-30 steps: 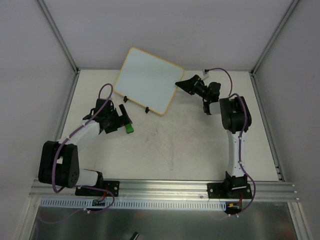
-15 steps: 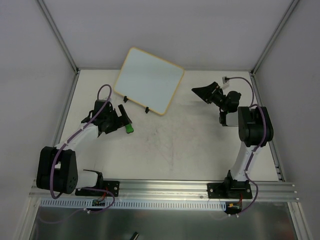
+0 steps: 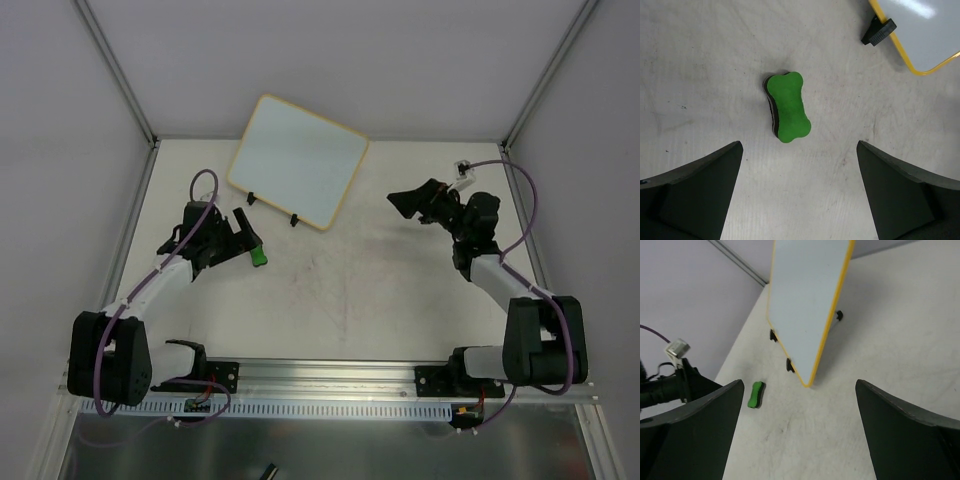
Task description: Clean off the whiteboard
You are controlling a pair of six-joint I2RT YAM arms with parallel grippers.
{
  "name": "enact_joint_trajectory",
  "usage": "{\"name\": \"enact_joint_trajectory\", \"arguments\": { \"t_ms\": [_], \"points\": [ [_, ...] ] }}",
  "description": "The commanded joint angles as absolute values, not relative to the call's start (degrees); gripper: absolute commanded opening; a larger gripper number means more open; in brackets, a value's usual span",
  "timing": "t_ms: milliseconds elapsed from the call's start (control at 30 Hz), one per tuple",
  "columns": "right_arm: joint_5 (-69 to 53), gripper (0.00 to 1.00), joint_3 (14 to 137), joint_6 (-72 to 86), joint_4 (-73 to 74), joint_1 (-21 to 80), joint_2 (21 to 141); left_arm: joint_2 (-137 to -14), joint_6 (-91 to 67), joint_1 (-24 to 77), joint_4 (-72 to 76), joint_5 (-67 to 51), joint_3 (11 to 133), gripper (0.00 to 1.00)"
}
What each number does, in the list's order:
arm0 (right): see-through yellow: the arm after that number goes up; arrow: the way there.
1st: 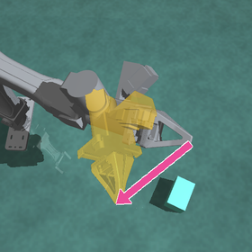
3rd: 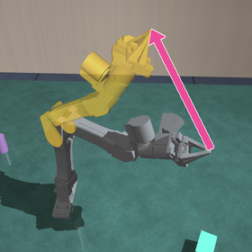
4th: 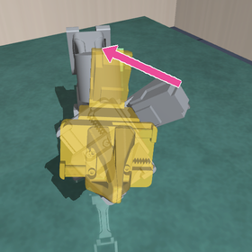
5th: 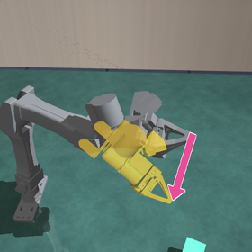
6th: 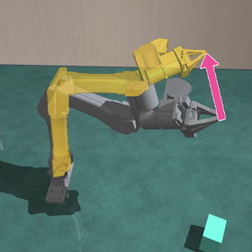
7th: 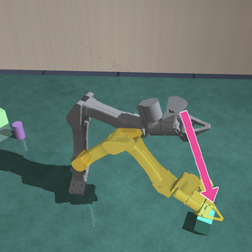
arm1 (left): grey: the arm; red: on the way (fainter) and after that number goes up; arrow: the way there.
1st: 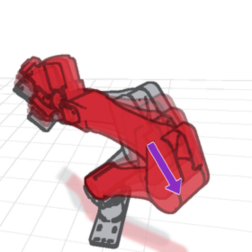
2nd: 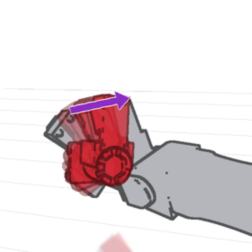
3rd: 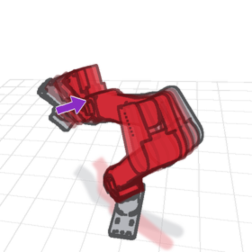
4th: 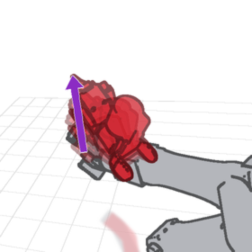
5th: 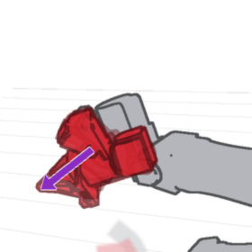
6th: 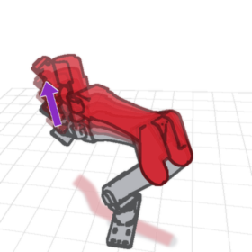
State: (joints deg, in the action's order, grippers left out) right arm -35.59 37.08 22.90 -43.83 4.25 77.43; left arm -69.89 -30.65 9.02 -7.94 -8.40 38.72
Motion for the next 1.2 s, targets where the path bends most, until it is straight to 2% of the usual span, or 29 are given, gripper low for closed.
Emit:
{"name": "enact_joint_trajectory", "arguments": {
  "t_ms": [0, 67, 400, 667, 833, 1167],
  "points": [
    [-28.5, 0.99, 34.5, 14.7, -29.3, 6.5, 73.3, -66.0, -30.6, 9.1, -7.2, -7.6, 37.7, 0.99],
    [-23.7, 0.99, 33.5, 12.1, -23.8, 7.9, 70.6, -64.3, -30.2, 9.1, -7.0, -6.4, 36.9, 0.99],
    [-14.4, 0.99, 26.3, 11.5, -14.5, 9.7, 62.4, -58.9, -28.9, 9.1, -6.3, -4.3, 31.6, 0.99],
    [-14.9, 0.99, 19.6, 12.7, -22.9, 11.8, 61.9, -51.9, -28.6, 9.1, 3.7, -10.1, 22.9, 0.99],
    [-17.1, 0.99, 20.7, 14.0, -25.0, 13.0, 64.3, -52.6, -27.6, 9.1, 4.3, -10.5, 24.0, 0.99],
    [-17.0, 0.99, 20.7, 13.4, -24.6, 13.6, 62.1, -54.5, -28.0, 9.1, 4.9, -11.6, 25.0, 0.99]
  ]
}}
